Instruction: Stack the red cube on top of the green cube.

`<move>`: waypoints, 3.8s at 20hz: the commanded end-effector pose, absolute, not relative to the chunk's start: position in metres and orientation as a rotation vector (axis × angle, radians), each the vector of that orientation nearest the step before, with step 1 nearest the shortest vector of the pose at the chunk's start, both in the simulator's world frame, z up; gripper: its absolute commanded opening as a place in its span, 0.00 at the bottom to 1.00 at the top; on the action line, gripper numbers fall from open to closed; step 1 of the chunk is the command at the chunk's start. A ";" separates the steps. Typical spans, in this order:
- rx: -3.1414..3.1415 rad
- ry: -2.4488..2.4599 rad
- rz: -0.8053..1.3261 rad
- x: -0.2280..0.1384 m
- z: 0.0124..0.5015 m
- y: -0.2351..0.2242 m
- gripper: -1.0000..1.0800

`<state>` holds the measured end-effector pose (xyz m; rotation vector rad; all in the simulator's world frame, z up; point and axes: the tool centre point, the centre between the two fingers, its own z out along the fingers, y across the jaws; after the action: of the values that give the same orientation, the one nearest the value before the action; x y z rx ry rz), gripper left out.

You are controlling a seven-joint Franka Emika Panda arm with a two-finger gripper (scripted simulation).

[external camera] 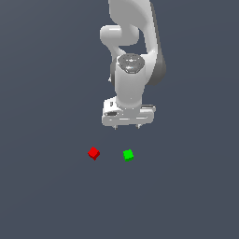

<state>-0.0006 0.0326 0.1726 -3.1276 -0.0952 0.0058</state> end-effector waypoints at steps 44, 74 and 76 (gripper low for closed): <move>-2.997 0.944 0.001 0.056 0.046 -0.129 0.96; -2.995 0.948 0.001 0.055 0.045 -0.129 0.00; -2.995 0.948 0.001 0.055 0.058 -0.129 0.00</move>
<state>0.0547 -0.1292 0.0480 -2.9954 0.9477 0.0040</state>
